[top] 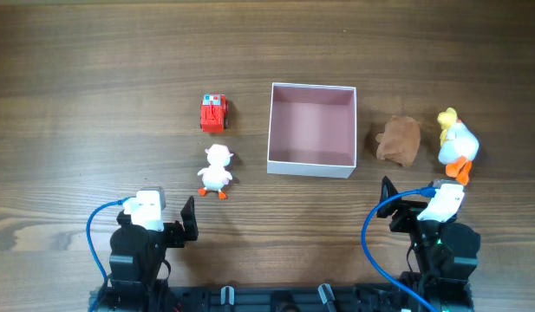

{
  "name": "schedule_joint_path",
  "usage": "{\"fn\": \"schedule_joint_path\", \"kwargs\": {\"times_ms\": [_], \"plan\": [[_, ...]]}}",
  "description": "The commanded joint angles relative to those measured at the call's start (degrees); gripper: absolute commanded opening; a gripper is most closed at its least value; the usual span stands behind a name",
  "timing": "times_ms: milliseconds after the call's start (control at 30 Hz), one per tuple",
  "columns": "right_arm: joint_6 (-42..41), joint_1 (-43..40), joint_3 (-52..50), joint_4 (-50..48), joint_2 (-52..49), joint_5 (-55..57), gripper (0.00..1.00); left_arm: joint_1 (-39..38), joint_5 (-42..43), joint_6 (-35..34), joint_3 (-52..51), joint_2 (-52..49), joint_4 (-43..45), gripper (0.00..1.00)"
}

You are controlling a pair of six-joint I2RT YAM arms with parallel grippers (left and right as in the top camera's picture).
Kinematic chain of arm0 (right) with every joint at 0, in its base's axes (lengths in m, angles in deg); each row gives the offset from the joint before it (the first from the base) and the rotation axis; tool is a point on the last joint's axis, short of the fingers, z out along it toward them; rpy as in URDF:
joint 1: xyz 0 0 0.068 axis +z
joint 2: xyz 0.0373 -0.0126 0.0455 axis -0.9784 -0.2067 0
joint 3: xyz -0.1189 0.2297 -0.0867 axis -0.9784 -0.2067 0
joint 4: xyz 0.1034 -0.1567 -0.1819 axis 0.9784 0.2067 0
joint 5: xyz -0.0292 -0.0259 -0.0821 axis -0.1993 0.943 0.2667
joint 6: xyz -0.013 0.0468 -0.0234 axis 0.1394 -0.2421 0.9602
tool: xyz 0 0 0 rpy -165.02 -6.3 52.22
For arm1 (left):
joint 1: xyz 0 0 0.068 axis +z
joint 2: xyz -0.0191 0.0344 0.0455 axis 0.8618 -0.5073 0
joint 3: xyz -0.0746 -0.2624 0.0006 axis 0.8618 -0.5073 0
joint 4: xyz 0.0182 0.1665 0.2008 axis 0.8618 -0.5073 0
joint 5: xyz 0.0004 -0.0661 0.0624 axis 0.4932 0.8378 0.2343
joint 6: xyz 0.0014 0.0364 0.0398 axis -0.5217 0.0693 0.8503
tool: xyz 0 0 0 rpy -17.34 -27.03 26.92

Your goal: Pack container

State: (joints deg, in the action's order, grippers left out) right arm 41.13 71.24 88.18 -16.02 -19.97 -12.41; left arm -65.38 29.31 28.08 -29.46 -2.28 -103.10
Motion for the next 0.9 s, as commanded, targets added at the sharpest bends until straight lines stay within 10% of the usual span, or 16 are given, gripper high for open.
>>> {"fn": "schedule_joint_path", "kwargs": {"times_ms": [0, 433, 667, 867], "plan": [[0.76, 0.24, -0.33, -0.13, -0.22, -0.09, 1.0, 0.37, -0.35, 0.07, -0.57, -0.24, -0.02, 1.0], [-1.14, 0.24, -0.33, -1.36, -0.22, -0.52, 1.0, 0.37, -4.02, 3.91, -0.57, -0.24, 0.02, 1.0], [-43.87, 0.24, -0.33, -1.44, -0.22, -8.09, 1.0, 0.37, 2.16, 2.49, -0.57, -0.24, 4.68, 1.0], [-23.41, 0.24, 3.61, -6.6, -3.26, -12.31, 0.99, 0.37, 9.7, -4.9, 2.43, -1.42, 11.15, 1.0]]}}
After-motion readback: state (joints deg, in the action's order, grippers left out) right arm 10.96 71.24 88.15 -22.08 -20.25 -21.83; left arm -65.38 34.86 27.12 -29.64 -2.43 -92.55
